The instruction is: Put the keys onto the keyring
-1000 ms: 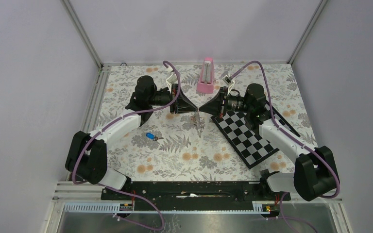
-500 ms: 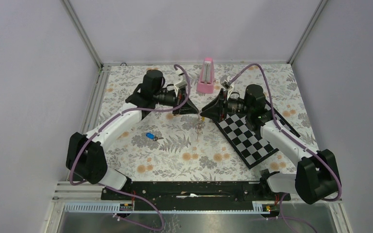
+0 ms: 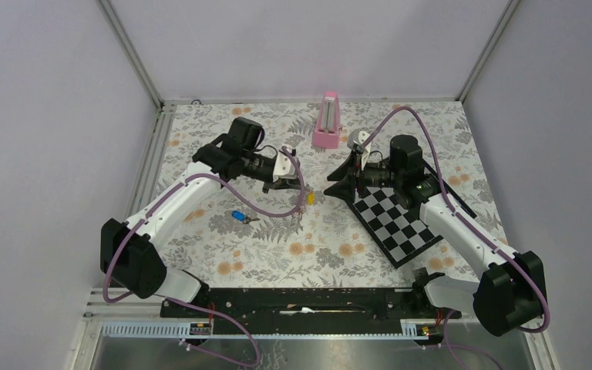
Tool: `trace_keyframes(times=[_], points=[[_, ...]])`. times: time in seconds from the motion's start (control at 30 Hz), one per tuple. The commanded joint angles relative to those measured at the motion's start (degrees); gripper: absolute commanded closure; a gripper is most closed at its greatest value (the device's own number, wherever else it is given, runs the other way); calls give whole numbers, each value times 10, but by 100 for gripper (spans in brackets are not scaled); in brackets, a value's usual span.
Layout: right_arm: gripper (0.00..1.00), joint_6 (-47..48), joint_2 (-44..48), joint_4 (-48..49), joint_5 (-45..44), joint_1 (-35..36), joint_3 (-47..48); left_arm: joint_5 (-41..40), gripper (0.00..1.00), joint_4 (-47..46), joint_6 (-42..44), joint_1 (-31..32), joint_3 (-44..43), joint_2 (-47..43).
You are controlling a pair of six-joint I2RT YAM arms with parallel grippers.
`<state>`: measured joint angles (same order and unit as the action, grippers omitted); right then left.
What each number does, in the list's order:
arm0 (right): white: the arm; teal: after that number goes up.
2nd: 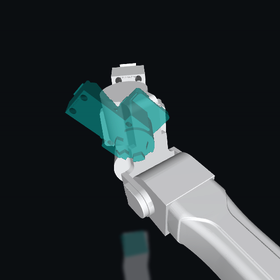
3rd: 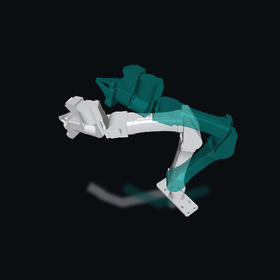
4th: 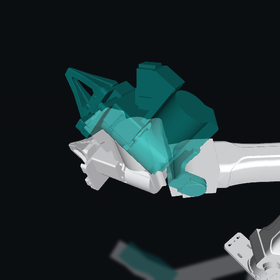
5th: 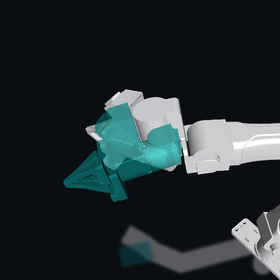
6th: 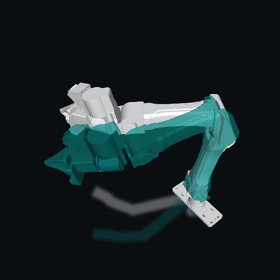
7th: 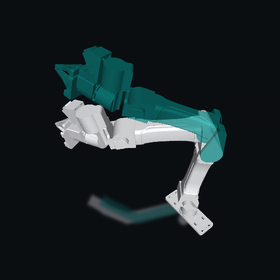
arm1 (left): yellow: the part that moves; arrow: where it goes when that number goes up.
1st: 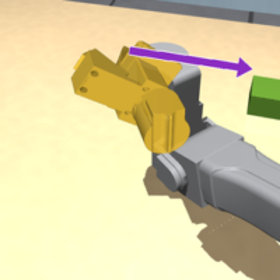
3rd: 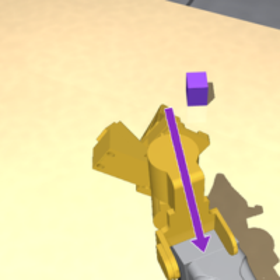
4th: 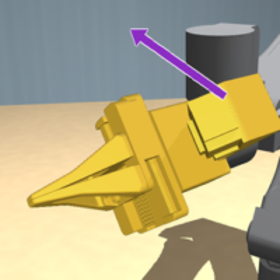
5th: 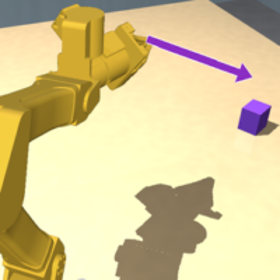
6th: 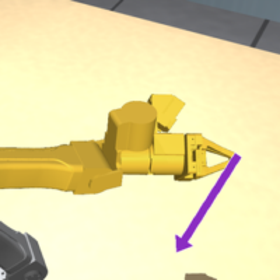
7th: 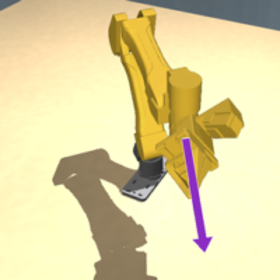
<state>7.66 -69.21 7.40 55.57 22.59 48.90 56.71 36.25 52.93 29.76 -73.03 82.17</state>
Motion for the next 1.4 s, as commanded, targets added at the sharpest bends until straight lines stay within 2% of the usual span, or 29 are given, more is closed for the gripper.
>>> trace_keyframes(times=[0.0, 0.1, 0.27, 0.63, 0.9, 0.97, 1.17, 1.2, 1.37], points=[[44, 45, 14, -24, 2, -4, 21, 27, 100, 34, 138, 4, -13, -29], [44, 48, 11, -25, 2, -3, 17, 28, 100, 43, 169, 7, -1, -33], [44, 38, 4, -10, 6, 2, 9, 41, 100, 42, 158, 8, 4, -31], [47, 31, 10, -18, -11, 12, 25, 84, 100, -141, -168, 8, 47, -23], [45, 61, 17, -55, -41, 13, 35, 56, 100, -155, -231, -11, 63, -40], [40, 72, 18, -69, -47, 13, 36, 45, 100, -161, -261, -30, 56, -41], [4, 87, 24, -119, -79, 11, 44, 43, 100, -164, -302, -80, 28, -44], [1, 84, 24, -120, -84, 11, 44, 41, 100, -159, -300, -84, 25, -44], [0, 61, 13, -127, -76, 11, 48, 18, 100, -145, -323, -106, 1, -46]])
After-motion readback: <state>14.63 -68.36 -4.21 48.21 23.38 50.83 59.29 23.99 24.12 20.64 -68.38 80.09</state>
